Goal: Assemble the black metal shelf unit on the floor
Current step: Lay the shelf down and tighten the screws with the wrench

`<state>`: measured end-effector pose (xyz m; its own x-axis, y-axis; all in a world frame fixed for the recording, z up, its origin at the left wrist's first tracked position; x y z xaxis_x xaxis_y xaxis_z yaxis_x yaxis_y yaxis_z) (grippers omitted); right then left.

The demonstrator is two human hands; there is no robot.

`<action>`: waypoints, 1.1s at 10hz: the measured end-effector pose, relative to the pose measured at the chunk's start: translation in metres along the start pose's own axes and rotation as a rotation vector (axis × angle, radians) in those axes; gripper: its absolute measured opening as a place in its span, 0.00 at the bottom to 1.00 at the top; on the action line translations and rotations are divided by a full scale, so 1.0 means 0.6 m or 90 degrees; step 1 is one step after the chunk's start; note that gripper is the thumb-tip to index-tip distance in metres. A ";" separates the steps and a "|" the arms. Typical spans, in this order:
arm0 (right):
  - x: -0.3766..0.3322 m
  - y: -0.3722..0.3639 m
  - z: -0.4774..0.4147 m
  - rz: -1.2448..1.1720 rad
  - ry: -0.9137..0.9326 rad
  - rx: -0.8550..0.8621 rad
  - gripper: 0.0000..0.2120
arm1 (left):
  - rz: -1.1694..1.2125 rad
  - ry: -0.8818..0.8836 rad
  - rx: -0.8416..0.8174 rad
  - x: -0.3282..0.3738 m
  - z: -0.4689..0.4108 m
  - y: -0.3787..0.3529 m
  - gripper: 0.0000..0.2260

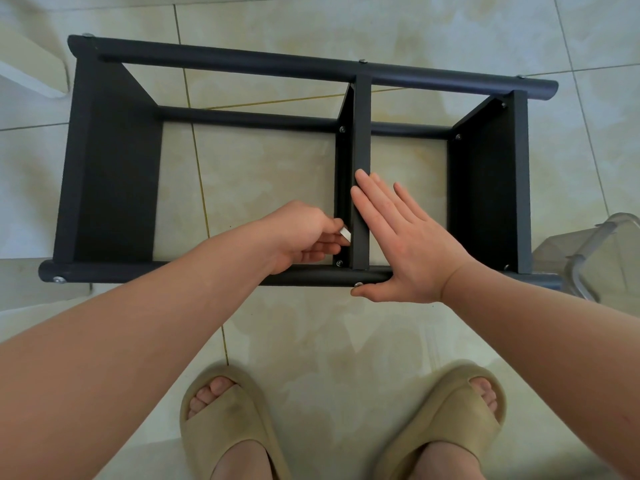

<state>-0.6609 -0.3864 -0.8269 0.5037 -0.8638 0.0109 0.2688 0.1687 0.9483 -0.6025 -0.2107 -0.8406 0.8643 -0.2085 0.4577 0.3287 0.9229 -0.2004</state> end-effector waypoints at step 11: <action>0.000 -0.001 0.000 0.006 -0.001 0.002 0.57 | -0.307 -0.081 -0.128 0.004 0.010 0.031 0.08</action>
<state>-0.6610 -0.3861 -0.8276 0.5052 -0.8628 0.0198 0.2611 0.1747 0.9494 -0.5964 -0.1924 -0.8381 0.5482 -0.5411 0.6377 0.7544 0.6491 -0.0979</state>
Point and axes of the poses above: each hand's wrist, its own z-axis away from the middle knuckle, its own y-axis out of the back of the hand, x = y × z, the point moved 2 cm from there along -z, towards the middle knuckle, and after that the axes turned 11 degrees about z, right-handed, at the moved point
